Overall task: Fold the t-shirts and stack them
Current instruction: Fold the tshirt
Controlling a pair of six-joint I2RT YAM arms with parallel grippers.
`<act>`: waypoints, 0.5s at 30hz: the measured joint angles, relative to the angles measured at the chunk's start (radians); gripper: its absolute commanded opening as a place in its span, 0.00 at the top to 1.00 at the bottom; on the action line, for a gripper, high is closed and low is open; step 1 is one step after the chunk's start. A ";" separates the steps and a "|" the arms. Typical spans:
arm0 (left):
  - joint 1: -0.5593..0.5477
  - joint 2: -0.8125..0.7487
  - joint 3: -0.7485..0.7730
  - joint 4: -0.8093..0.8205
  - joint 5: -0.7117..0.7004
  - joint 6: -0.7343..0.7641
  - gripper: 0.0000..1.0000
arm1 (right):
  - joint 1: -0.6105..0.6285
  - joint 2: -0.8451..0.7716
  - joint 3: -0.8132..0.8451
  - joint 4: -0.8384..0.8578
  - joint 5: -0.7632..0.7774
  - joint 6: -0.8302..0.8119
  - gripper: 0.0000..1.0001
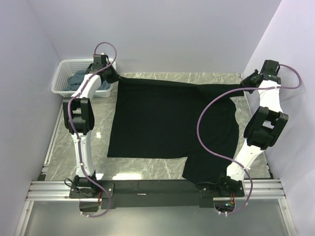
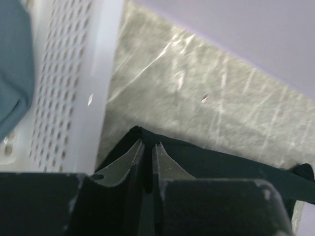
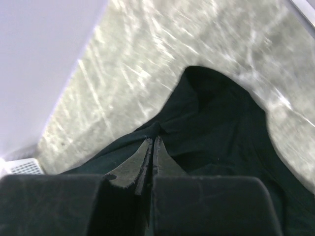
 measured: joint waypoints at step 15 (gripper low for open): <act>0.003 -0.002 -0.012 0.067 0.027 0.002 0.84 | -0.002 0.011 0.002 0.047 -0.042 0.010 1.00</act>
